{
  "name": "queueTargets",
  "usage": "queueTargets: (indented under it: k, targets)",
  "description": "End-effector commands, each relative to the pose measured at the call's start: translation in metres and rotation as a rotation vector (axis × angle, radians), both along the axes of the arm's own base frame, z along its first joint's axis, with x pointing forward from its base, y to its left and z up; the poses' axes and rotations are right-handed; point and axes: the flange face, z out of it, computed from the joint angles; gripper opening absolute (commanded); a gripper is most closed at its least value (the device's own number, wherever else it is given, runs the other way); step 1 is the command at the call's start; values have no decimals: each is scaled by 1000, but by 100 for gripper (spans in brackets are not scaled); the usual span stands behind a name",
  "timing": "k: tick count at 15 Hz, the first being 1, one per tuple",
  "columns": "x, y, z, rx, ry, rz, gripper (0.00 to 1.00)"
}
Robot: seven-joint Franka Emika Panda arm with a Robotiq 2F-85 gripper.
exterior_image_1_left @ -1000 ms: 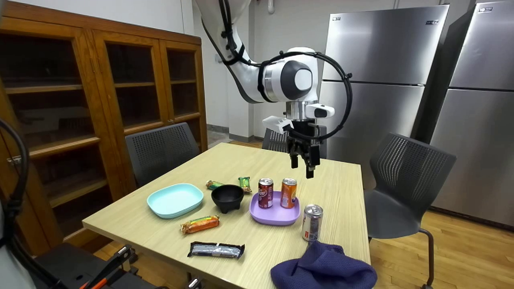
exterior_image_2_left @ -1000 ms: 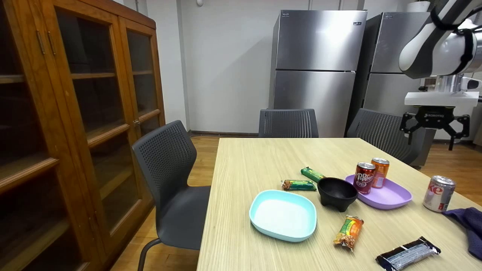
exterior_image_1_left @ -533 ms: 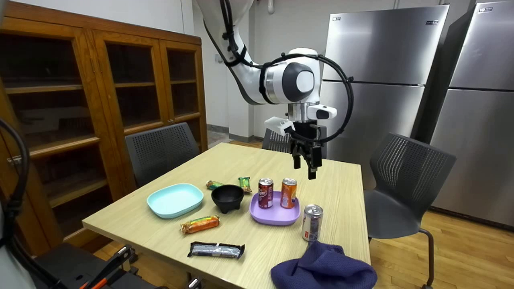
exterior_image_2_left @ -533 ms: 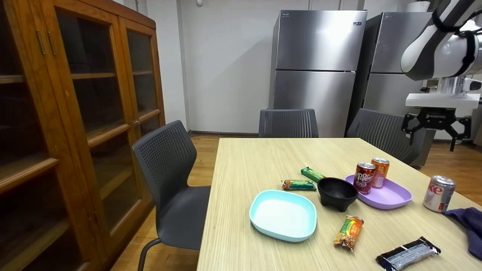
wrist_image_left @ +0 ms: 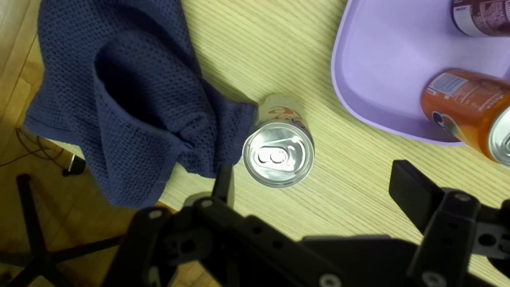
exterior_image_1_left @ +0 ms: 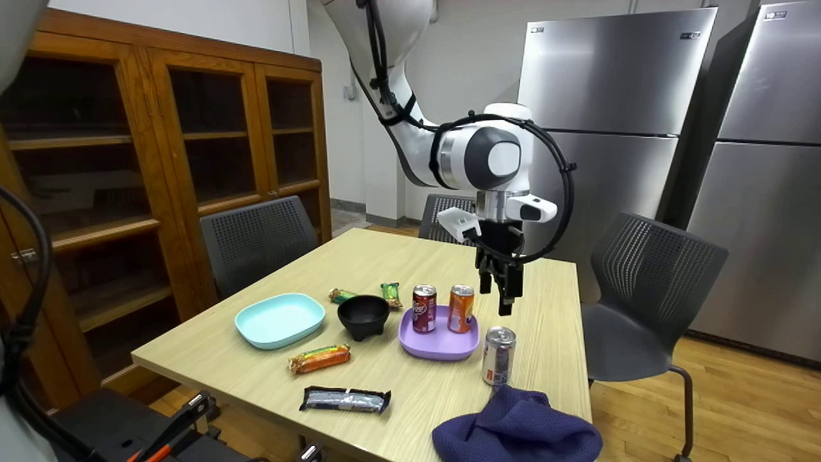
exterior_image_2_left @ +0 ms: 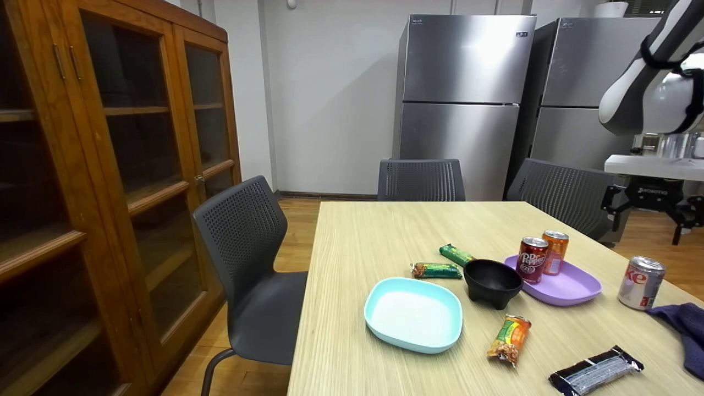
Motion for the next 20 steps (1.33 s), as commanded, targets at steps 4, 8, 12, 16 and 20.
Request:
queueTargets:
  k: [4,8,12,16,20]
  targets:
    - [9,-13,-30,-14,25,-87,100]
    - [9,-20,-48,-32,53,-121,100]
    - [8,-25,-62,-42,77,-141,100]
    - [6,-28,-70,-45,99,-155,100]
    - [3,-30,-75,-51,111,-158,72]
